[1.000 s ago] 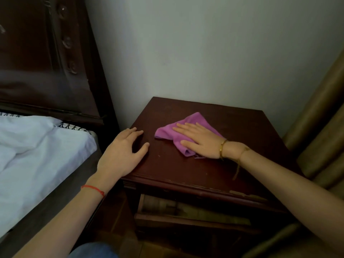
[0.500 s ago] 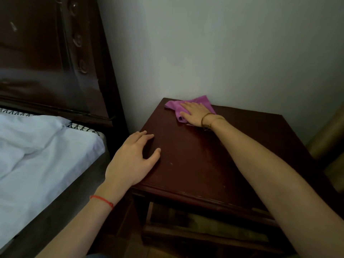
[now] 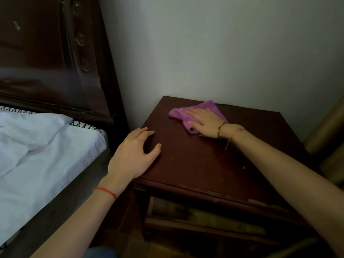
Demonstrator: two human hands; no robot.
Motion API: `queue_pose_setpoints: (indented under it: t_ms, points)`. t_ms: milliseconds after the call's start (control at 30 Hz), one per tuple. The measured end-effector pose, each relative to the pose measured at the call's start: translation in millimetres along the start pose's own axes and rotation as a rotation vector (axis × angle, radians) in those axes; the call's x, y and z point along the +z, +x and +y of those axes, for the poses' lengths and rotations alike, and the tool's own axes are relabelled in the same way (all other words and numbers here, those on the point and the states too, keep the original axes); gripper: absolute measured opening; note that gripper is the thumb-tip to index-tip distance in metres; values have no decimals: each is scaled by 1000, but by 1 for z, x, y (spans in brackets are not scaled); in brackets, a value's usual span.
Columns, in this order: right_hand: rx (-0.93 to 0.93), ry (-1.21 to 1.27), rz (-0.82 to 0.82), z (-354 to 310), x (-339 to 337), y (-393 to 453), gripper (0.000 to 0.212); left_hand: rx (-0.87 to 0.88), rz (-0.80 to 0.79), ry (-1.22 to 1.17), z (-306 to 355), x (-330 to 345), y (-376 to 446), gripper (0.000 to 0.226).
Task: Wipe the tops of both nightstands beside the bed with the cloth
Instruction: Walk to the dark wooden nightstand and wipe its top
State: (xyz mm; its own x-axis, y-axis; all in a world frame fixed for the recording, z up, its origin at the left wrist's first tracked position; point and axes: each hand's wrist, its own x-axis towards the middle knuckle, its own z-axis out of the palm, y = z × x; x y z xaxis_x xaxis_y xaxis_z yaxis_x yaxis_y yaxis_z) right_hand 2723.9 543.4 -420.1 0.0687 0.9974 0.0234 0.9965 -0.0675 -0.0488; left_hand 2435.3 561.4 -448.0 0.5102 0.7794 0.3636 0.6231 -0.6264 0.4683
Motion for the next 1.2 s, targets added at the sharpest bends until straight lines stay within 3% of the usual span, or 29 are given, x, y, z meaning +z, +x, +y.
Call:
queue_pose_setpoints:
  t_ms: [133, 300, 567, 700, 767, 1033, 1200]
  points:
    - [-132, 27, -23, -8, 0, -27, 58, -4, -4, 3, -1, 1, 0, 55]
    - [112, -33, -41, 8, -2, -6, 59, -9, -13, 7, 1, -1, -1, 53]
    - [-234, 62, -22, -30, 2, -81, 59, 3, -24, 37, 2, 0, 0, 54]
    - [26, 15, -79, -2, -6, -61, 59, 3, -28, 42, 2, 0, 0, 54]
    - [56, -14, -59, -5, -5, -61, 59, 5, -25, 37, 2, 0, -1, 53]
    - [-275, 85, -47, -49, -1, -142, 57, 7, -19, 42, 1, 2, 0, 54]
    - [0, 8, -60, -21, -8, -101, 59, 10, -42, 52, 1, 0, -1, 55]
